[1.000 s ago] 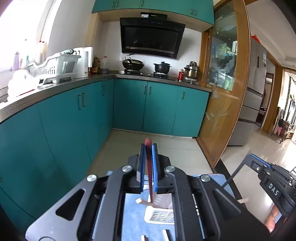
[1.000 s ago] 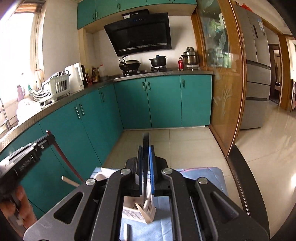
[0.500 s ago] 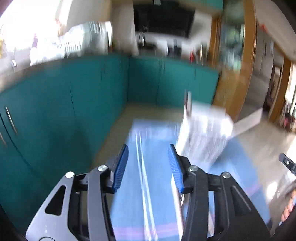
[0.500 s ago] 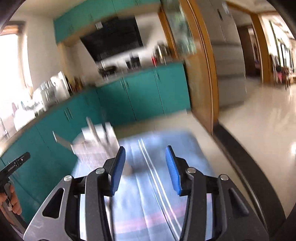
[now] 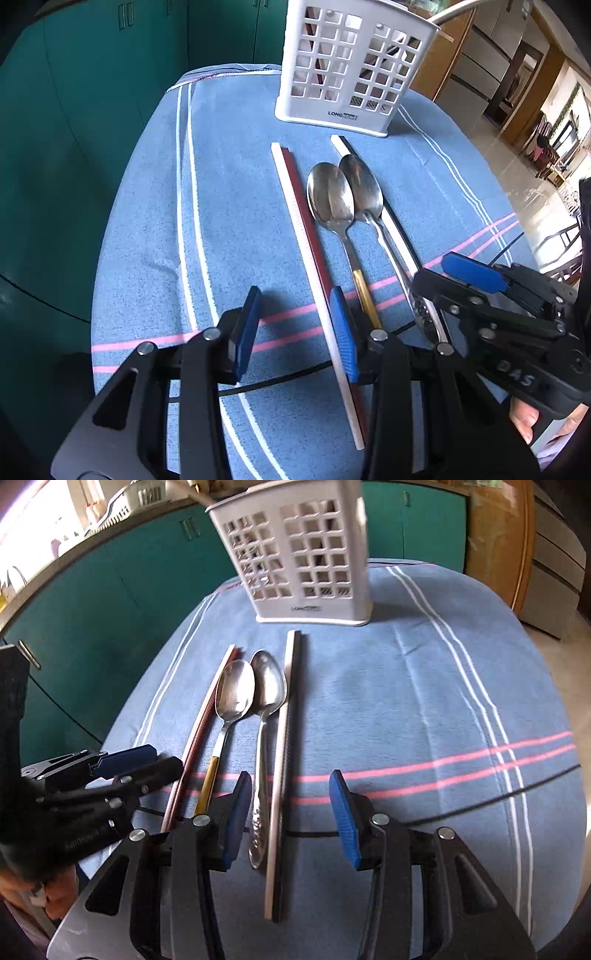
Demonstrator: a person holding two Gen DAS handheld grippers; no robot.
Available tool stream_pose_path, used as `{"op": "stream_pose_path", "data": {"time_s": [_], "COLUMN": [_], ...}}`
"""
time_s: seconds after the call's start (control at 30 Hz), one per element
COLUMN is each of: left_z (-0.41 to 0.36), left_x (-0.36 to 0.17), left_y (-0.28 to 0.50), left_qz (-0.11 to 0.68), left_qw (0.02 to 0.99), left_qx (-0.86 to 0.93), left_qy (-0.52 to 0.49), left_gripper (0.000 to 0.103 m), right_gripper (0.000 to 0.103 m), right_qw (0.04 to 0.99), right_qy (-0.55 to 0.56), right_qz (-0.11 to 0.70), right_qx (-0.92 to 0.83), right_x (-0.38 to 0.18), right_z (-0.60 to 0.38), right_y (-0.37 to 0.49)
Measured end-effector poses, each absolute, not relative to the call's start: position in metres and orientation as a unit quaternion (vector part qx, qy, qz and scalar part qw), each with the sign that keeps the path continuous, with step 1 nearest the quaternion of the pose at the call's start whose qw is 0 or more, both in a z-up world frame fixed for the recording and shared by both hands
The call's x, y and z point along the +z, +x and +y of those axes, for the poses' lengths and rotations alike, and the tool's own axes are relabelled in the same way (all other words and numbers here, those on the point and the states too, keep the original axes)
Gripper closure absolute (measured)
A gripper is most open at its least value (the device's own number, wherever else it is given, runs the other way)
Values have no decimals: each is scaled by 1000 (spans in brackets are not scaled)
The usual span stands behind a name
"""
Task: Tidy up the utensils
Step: 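Move the left tool to a white chopstick while the right tool approaches a wooden chopstick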
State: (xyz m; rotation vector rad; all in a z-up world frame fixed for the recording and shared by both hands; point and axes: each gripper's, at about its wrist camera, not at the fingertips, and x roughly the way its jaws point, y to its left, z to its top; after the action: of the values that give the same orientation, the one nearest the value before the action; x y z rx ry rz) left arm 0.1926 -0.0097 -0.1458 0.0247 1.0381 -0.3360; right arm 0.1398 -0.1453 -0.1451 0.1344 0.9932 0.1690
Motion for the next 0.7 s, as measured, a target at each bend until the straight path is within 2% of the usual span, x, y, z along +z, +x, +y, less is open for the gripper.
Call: {"op": "stream_pose_path", "data": {"time_s": [0.17,0.23,0.47,0.7], "left_z": [-13,-13,-7,-30], "left_x": [-147,-148,-143,-122], "left_y": [189,190,205,241], "left_qz": [491,490,484,414], "left_qw": [856,856,862,877], "left_qx": [-161,-161,-147,-245], "left_qy": [18,19,2,24], "left_gripper": [65,65,64,65], "right_gripper": [82,86,86,85], "right_qw": [876,876,874,869], "right_qy": [61,68,65,103], "right_qz": [474,474,480,483], "right_qx": [66,64,-22,-27], "right_x": [-150,-152,-150,-148], "right_z": [-148,-154,-179,-199], "right_y": [145,144,139,131]}}
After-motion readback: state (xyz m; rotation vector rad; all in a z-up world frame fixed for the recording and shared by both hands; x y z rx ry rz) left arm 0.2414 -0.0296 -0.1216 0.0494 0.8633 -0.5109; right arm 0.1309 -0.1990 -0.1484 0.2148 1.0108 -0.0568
